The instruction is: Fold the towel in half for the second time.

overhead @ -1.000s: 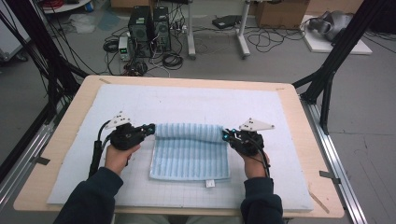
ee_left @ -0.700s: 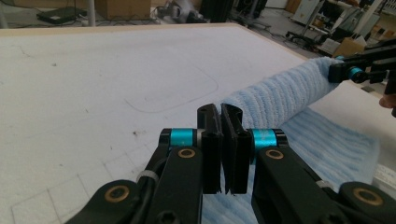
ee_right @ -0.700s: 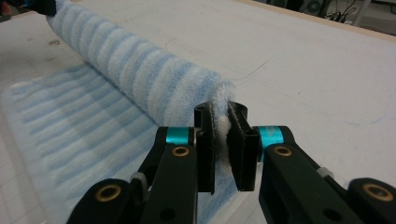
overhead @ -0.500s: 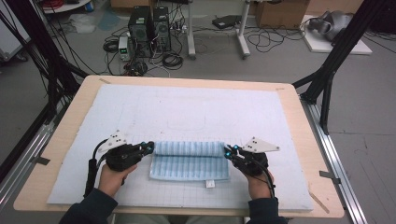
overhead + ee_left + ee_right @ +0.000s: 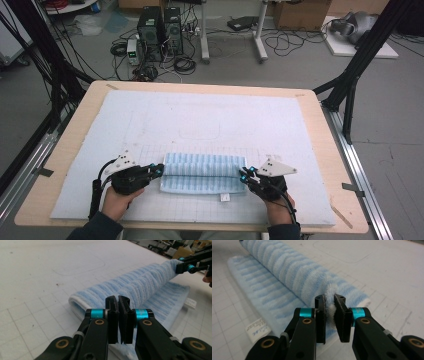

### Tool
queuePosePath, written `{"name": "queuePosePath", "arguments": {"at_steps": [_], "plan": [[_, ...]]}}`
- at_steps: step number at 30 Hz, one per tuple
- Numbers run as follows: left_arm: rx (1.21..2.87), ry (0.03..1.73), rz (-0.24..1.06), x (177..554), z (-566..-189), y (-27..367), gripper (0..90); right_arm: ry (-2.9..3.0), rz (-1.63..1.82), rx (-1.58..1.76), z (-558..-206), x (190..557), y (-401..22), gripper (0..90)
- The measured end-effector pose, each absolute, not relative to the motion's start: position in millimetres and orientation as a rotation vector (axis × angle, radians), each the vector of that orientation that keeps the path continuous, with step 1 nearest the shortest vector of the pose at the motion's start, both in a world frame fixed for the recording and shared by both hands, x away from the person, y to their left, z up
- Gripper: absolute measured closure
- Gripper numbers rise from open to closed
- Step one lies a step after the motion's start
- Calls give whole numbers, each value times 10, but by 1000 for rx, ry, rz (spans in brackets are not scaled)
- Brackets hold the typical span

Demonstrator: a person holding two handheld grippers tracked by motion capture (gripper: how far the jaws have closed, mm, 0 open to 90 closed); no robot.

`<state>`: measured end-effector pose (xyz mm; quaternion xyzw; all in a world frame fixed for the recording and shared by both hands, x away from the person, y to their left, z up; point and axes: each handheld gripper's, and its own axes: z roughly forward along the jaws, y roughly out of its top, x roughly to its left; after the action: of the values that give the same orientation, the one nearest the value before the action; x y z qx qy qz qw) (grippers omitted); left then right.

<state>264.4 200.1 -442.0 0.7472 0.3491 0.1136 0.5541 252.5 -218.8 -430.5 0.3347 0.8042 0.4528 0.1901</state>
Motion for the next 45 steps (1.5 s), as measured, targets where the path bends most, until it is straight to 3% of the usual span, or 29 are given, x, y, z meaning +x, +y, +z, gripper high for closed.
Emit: {"name": "queuePosePath", "arguments": {"at_steps": [12,14,16,18,24,31,33,38,40,45], "plan": [[1791,810,235,2485,-4488,2043,840,2262,1286,963,-4422,2340,-2287,788],[1785,816,218,2474,-4488,2043,760,2262,1280,964,-4422,2308,-2300,757],[1764,836,203,2471,-4476,2051,614,2260,1264,959,-4416,2274,-2319,698],[1744,842,213,2468,-4456,2075,549,2251,1264,963,-4398,2225,-2353,649],[1699,871,223,2513,-4427,2105,489,2163,1271,1044,-4356,2209,-2458,559],[1766,903,211,2581,-4466,1984,531,2179,1252,1028,-4323,2354,-2209,485],[1816,909,209,2589,-4501,1948,582,2215,1194,1027,-4356,2397,-2134,537],[1877,897,239,2571,-4508,1891,837,2315,1166,1021,-4453,2412,-2087,824],[1879,888,235,2551,-4498,1890,878,2314,1180,1011,-4432,2392,-2097,853],[1830,864,210,2467,-4425,1959,882,2269,1235,1008,-4338,2323,-2150,851]]}}
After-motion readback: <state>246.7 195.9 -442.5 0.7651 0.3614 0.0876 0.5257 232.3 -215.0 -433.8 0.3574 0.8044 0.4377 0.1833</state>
